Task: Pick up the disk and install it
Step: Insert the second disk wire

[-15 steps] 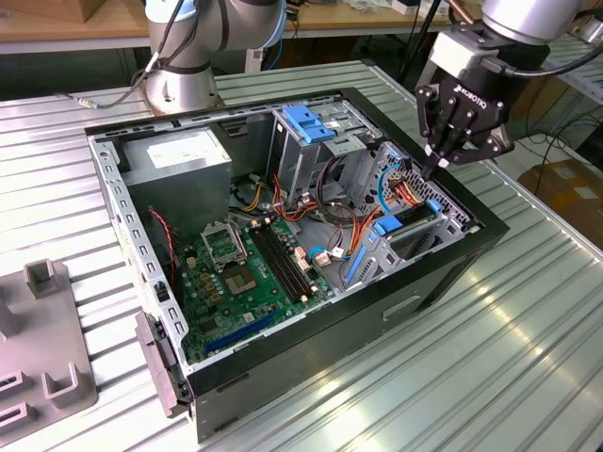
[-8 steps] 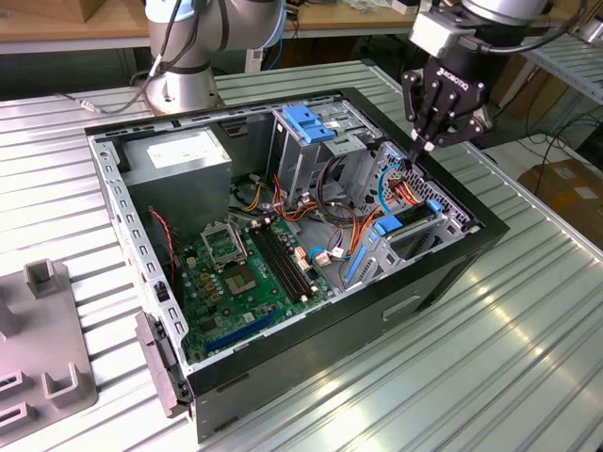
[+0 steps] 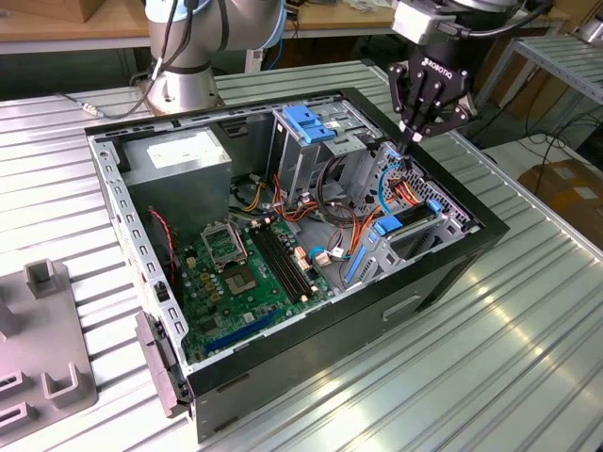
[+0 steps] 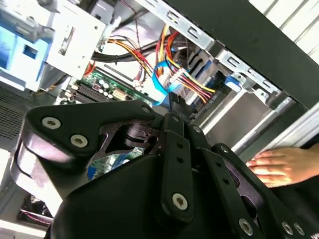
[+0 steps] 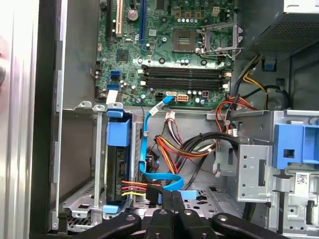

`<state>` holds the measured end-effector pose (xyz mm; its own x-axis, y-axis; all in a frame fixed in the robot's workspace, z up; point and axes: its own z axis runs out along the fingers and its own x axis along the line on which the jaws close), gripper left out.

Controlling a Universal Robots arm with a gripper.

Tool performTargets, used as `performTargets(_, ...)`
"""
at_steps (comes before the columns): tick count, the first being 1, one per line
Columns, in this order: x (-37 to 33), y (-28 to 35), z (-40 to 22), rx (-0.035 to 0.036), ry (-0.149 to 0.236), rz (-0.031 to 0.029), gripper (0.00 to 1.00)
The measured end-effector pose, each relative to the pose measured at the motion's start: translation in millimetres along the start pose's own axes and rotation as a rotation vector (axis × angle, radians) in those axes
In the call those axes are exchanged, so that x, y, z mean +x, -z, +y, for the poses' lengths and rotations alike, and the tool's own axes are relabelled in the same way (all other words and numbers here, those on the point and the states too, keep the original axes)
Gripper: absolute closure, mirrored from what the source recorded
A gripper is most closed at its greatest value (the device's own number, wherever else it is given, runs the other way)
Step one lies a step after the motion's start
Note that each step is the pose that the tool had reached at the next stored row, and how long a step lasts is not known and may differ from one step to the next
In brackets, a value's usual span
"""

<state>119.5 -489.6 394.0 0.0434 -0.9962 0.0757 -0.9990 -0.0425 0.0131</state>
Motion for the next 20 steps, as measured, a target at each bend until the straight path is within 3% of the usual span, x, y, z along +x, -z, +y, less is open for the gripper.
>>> performTargets(1,-0.2,0.0,0.0,-0.0003,0.001,0.0104,0.90)
performTargets(2,-0.7,0.0,0.0,-0.0009,0.003,0.0282,0.90)
performTargets(3,-1.7,-0.1,0.0,-0.0018,0.006,0.0524,0.90)
performTargets(5,-5.2,-0.2,-0.2,-0.0031,0.008,0.0851,0.89)
performTargets(6,-7.8,-0.4,-0.3,-0.0039,0.008,0.1024,0.83)
performTargets(7,-10.0,-0.8,-0.4,-0.0043,0.008,0.1119,0.83)
performTargets(8,-12.6,-0.9,-0.5,-0.0045,0.009,0.1183,0.76)
performTargets(9,-13.6,-1.0,-0.6,-0.0046,0.009,0.1201,0.76)
performTargets(11,-14.2,-1.9,-0.6,-0.0053,0.009,0.1362,0.75)
performTargets(12,-14.6,-2.5,-0.6,-0.0058,0.009,0.1473,0.69)
performTargets(13,-15.2,-3.3,-0.6,-0.0061,0.009,0.1539,0.69)
performTargets(16,-19.4,-6.8,-0.9,-0.0064,0.009,0.1629,0.69)
performTargets(20,-26.9,-10.7,-1.2,-0.0068,0.009,0.1703,0.69)
